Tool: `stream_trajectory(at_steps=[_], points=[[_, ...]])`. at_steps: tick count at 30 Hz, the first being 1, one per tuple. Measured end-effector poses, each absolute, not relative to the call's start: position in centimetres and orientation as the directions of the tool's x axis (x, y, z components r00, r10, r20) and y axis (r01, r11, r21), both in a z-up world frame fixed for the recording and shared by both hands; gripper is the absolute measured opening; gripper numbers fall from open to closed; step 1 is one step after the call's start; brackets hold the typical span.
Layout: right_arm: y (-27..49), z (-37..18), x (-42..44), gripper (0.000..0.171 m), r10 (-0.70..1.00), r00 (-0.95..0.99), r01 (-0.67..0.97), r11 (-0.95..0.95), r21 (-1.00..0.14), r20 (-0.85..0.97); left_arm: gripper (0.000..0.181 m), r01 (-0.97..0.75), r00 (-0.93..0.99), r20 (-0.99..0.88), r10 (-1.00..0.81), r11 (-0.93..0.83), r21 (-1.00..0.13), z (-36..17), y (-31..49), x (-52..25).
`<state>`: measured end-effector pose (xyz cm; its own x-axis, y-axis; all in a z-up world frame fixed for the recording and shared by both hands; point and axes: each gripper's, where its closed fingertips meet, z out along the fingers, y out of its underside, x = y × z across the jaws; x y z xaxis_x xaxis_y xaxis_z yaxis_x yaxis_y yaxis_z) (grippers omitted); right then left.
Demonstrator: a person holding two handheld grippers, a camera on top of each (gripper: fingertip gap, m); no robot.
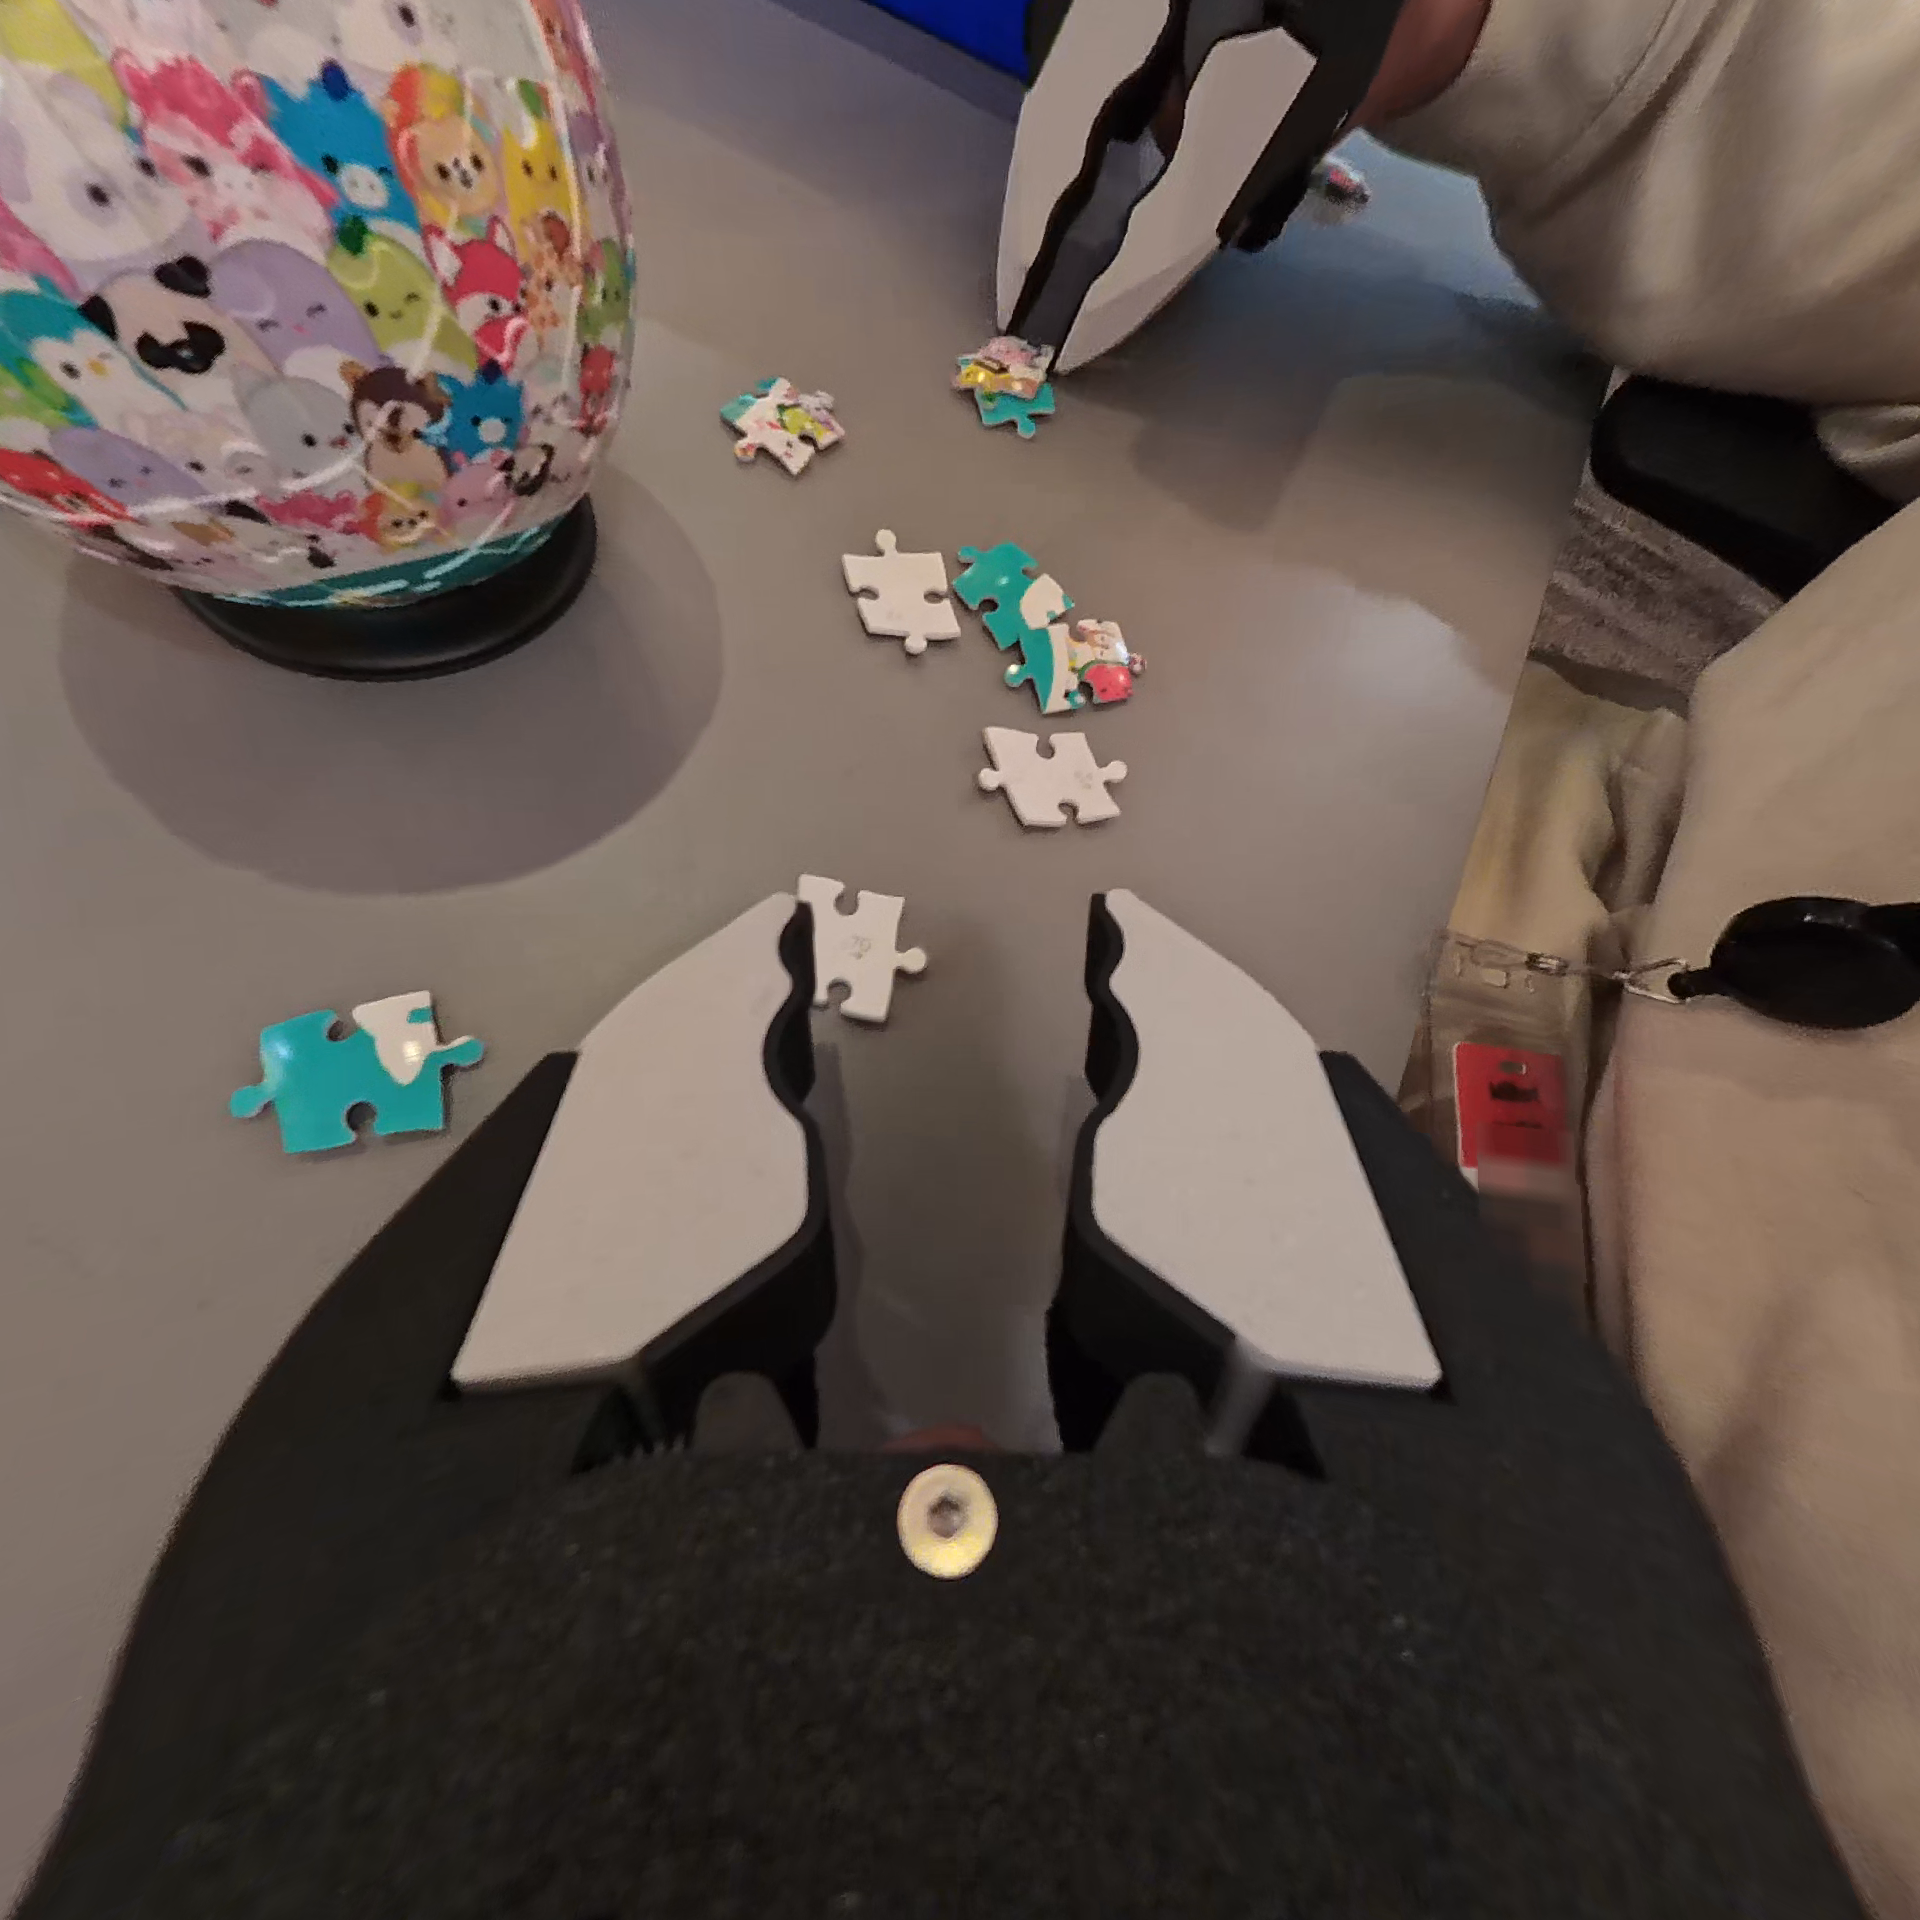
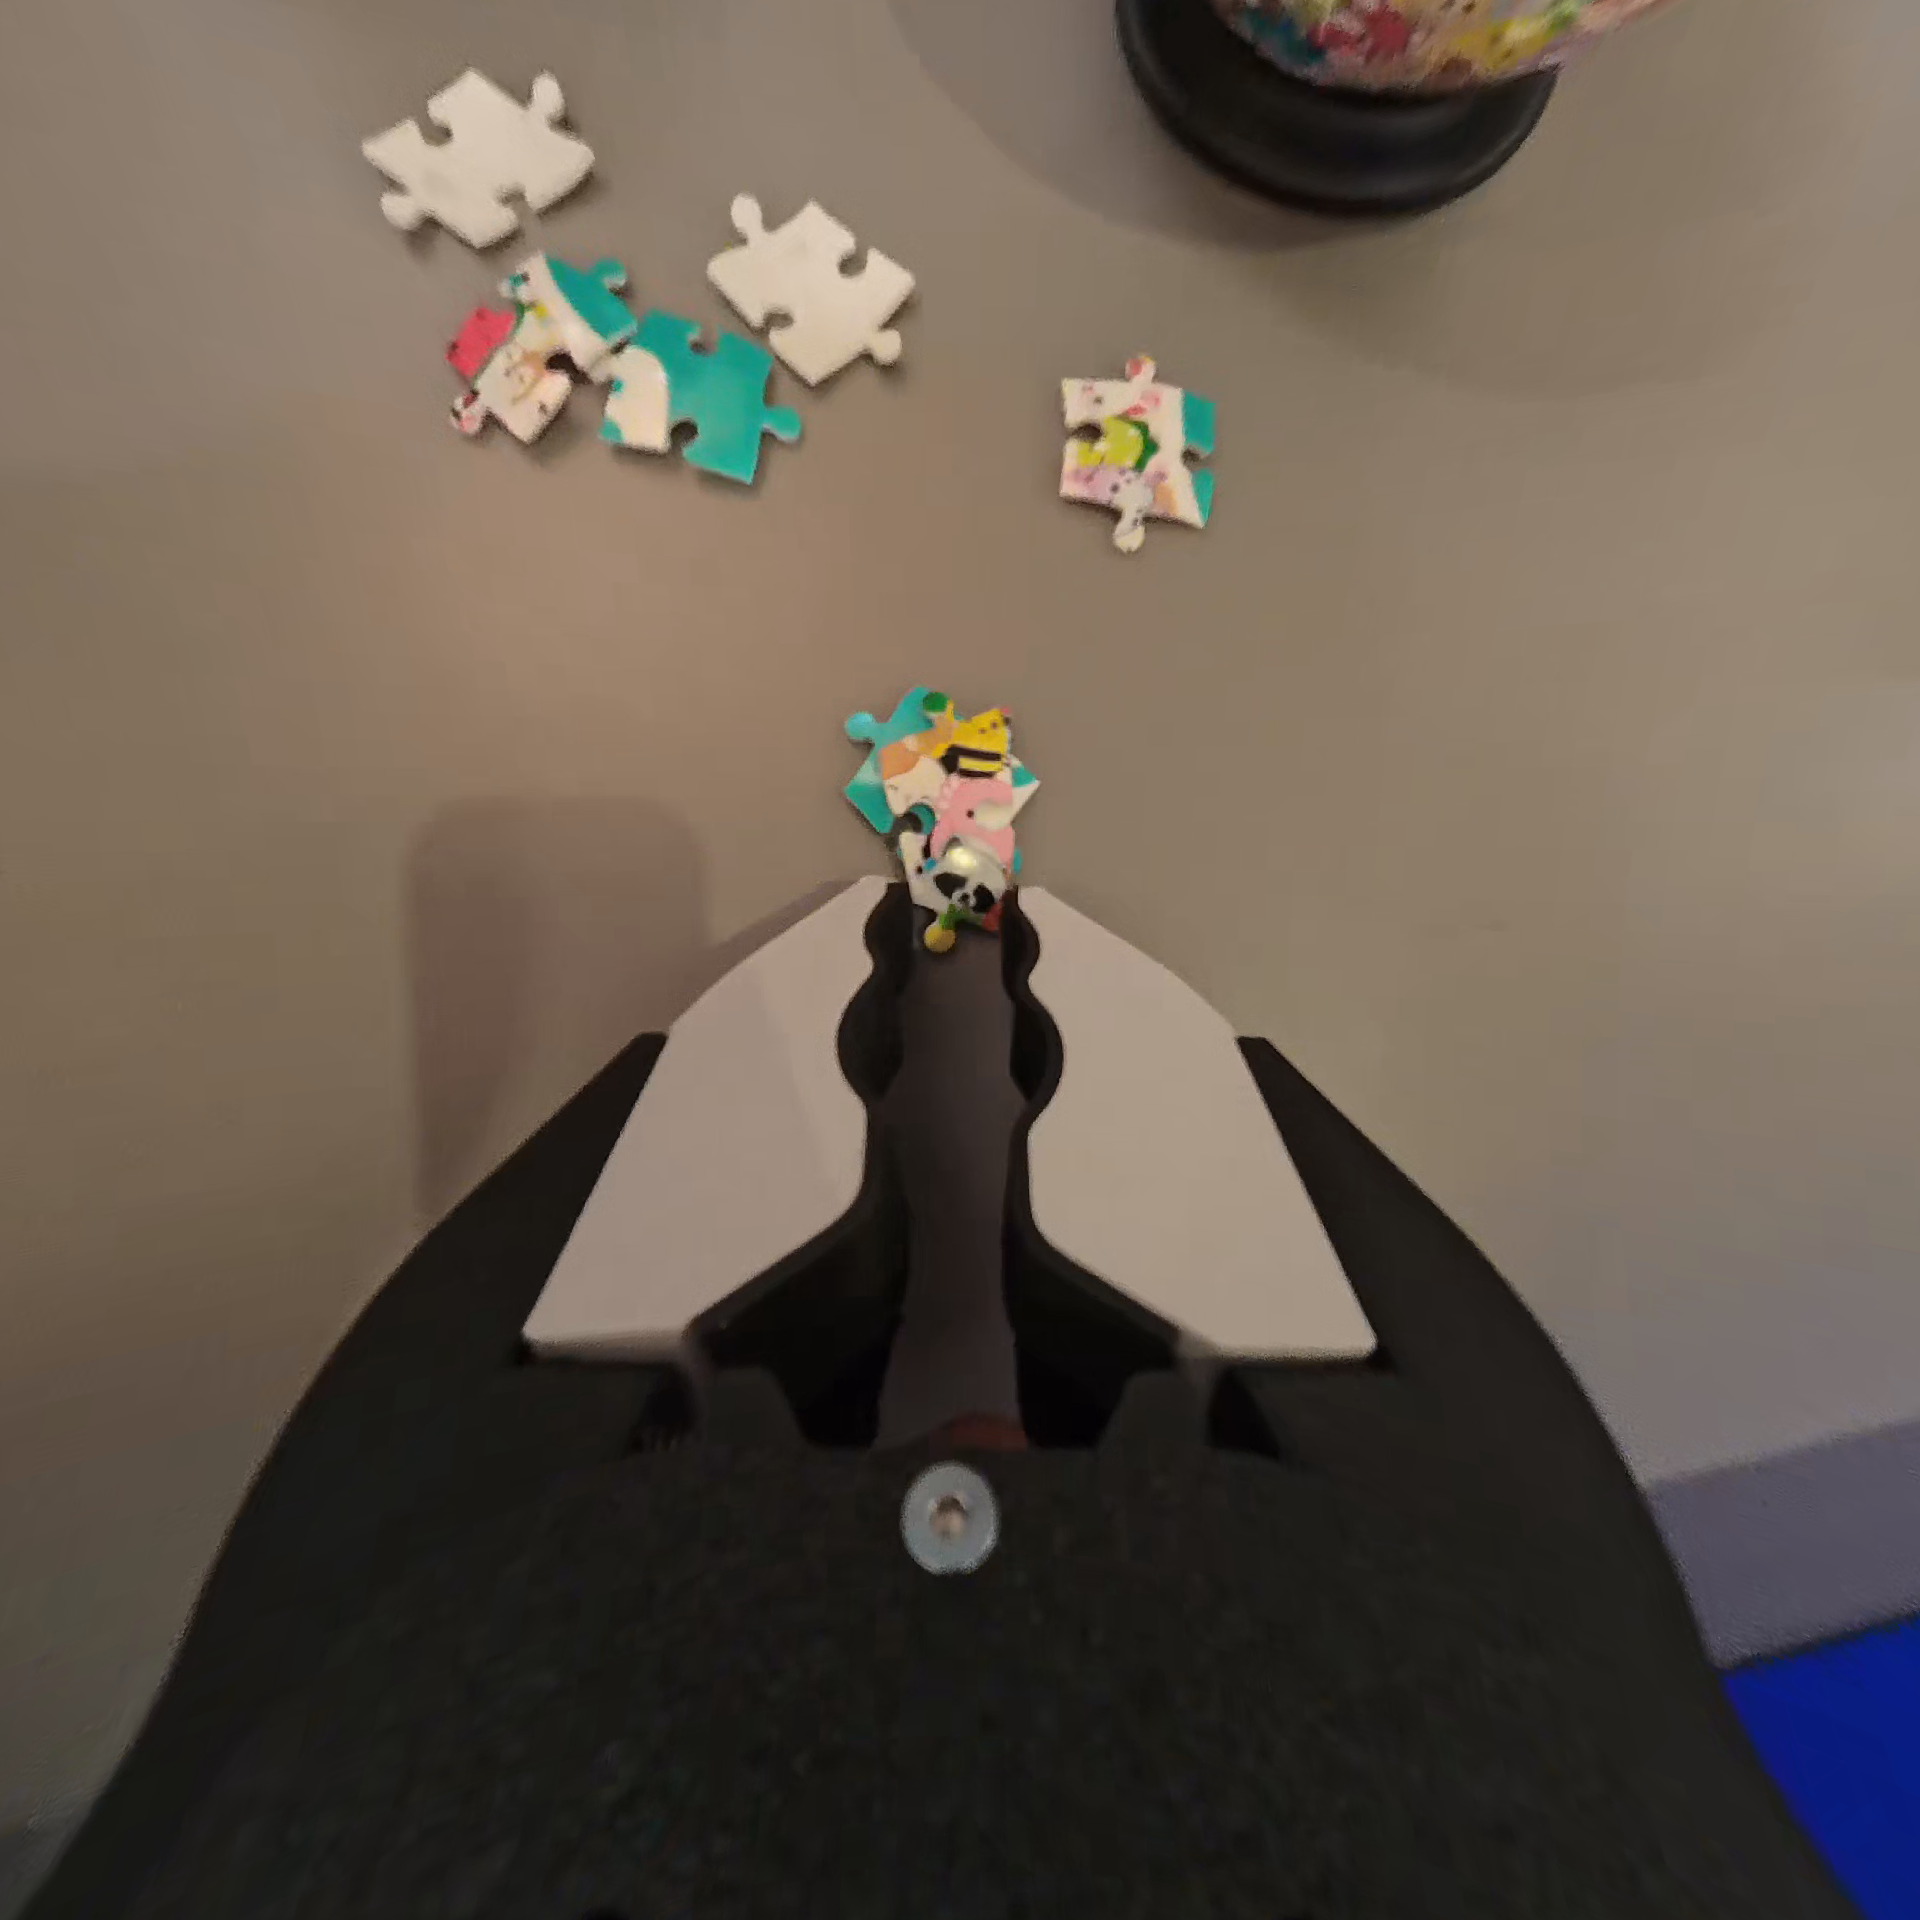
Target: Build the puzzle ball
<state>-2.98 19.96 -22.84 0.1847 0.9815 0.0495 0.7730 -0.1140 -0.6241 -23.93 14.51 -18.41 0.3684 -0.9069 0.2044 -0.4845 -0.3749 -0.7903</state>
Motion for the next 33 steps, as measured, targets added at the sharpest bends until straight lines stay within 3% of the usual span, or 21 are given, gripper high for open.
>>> stream_trajectory(at_steps=[7,12,16,20,27,33], points=[[19.9,-22.0,-2.5,0.016,0.939,0.318,0.748,-0.162,-0.643,0.132,0.045,-0.393,0.362,0.255,-0.897,-0.395,-0.831,-16.4,14.4,-22.1],[17.9,-16.0,-8.0,0.016,0.91,0.406,0.555,-0.174,-0.813,0.083,0.042,-0.168,0.376,0.416,-0.828,-0.502,-0.848,-13.4,14.9,-19.4],[16.7,-12.6,-13.8,0.016,0.869,0.487,0.421,-0.138,-0.897,0.095,0.042,-0.007,0.306,0.579,-0.756,-0.61,-0.793,-12.1,14.4,-17.6],[15.7,-13.0,-17.0,0.016,0.848,0.524,0.379,-0.144,-0.914,0.084,0.03,0.131,0.219,0.68,-0.699,-0.67,-0.731,-10.8,14.5,-18.0],[15.0,-12.9,-18.5,0.016,0.832,0.53,0.415,-0.089,-0.905,0.161,0.008,0.135,0.224,0.663,-0.715,-0.65,-0.747,-10.8,14.4,-19.4],[14.5,-13.0,-18.9,0.016,0.836,0.514,0.431,-0.061,-0.9,0.189,0.004,0.085,0.224,0.636,-0.738,-0.635,-0.768,-11.0,14.0,-19.2]])
